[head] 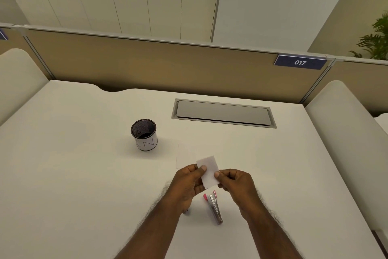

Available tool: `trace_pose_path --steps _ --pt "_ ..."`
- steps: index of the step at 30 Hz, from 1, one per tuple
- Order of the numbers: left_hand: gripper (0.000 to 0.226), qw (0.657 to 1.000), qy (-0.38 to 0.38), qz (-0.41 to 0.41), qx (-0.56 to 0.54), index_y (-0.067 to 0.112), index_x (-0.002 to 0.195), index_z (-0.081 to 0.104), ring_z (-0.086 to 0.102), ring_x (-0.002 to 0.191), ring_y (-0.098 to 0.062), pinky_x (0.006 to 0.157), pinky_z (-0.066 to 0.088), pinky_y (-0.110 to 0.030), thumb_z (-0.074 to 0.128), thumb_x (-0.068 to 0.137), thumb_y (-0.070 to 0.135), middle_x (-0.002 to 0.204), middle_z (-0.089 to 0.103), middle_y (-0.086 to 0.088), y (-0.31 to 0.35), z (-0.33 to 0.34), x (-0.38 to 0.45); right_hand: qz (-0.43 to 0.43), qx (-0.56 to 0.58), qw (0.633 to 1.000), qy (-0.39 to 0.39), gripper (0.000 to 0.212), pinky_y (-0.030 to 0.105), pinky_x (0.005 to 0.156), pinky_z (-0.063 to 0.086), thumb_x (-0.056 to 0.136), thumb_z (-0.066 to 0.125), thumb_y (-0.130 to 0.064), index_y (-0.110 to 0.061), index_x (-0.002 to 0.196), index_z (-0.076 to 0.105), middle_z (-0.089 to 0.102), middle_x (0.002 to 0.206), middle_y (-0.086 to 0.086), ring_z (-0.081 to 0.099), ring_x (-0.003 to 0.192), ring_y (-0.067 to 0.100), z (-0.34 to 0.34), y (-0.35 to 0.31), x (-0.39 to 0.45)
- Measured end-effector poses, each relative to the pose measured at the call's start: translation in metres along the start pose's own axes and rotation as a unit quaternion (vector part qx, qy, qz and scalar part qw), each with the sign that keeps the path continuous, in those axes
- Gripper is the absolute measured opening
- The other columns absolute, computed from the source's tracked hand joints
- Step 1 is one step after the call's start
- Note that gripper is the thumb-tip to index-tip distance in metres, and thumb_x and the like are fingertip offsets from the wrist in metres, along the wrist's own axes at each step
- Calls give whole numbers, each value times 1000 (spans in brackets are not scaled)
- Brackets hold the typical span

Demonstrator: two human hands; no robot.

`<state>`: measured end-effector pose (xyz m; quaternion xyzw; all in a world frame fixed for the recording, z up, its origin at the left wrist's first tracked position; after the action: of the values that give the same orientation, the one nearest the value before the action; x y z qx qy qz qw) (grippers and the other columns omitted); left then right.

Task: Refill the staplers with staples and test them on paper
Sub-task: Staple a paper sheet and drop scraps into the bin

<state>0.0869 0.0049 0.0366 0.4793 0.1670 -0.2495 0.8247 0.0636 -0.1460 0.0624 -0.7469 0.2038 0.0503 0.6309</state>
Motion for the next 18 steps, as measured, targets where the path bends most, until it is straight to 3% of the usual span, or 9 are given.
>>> trace_pose_path --steps 3,7,10,13,18 --pt "17 1000 8 9 29 3 108 67 74 88 -25 69 60 -31 58 94 8 99 76 -14 -1 -2 -2 -5 -3 1000 3 7 15 55 50 86 71 -21 -17 83 75 75 73 -3 69 61 7 -3 7 2" --pt "17 994 79 40 64 7 106 67 71 86 -22 65 59 -28 55 96 4 96 74 -11 5 -13 1 -1 -109 993 38 8 30 75 51 89 66 -29 -22 89 69 72 86 -3 70 79 16 -6 36 7" --pt "20 991 92 55 77 7 111 65 68 93 -25 72 60 -29 52 97 1 104 71 -13 9 -17 3 9 -284 959 -1 40 29 86 47 81 70 -43 -25 115 58 60 106 -2 61 100 16 4 68 4" --pt "21 990 93 72 75 9 106 67 69 87 -22 72 60 -28 51 96 -1 97 73 -9 12 -16 2 -16 -392 919 -22 69 32 89 47 76 68 -53 -28 133 40 48 124 -3 54 113 19 20 87 -4" --pt "23 988 95 85 82 7 108 67 68 92 -26 79 59 -32 51 96 -3 105 71 -14 14 -15 2 -24 -448 894 -3 66 32 93 46 84 60 -43 -28 140 29 46 130 -4 50 119 19 31 94 -5"
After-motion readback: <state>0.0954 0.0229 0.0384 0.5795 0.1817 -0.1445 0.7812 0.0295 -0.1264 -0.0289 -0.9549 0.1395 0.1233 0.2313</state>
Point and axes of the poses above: each hand's wrist, its own x-axis towards the middle knuckle, its own z-axis out of the palm, y = z × x, the point moved 5 cm from there along x, towards the middle knuckle
